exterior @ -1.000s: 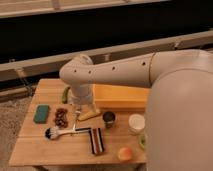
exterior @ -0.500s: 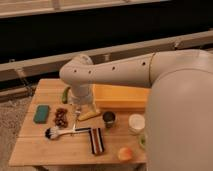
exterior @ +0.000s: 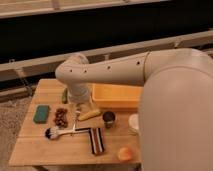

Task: Wipe tray with sponge

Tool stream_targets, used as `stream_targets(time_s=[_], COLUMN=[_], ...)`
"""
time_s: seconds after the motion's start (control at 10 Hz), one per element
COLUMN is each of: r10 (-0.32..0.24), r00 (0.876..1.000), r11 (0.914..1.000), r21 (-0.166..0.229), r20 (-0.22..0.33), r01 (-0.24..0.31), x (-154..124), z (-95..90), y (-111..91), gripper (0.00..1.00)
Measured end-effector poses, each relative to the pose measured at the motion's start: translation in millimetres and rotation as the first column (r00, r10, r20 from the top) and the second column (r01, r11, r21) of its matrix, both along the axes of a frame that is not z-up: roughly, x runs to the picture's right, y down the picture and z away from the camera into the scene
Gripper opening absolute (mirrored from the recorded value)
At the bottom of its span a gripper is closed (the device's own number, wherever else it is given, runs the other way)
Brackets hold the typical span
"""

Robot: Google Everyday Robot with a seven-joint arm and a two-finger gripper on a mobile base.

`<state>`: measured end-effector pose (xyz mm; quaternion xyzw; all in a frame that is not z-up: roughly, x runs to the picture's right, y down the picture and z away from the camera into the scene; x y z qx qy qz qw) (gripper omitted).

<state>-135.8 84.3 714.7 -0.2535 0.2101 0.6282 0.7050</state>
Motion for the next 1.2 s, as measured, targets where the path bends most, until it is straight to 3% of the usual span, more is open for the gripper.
stream_targets(time_s=[0.4, 0.8, 1.0, 1.2], r10=[-0.056, -0.094, -0.128, -0.163], r00=[0.998, 0.993, 0.988, 0.982], r11=[0.9981, 0.9953, 0.9918, 0.9866], r21=[0.028, 0.028, 0.018, 0.004], r20=[0.033, 0.071, 0.09, 0.092], r01=[0.055, 0.093, 0.127, 0.163], x=[-86.6, -174.0, -212.0, -232.6], z=[36.4, 86.8, 114.2, 138.0], y=[-31.0, -50.1, -44.2, -25.6], gripper=[0.65, 0.65, 0.65, 0.65])
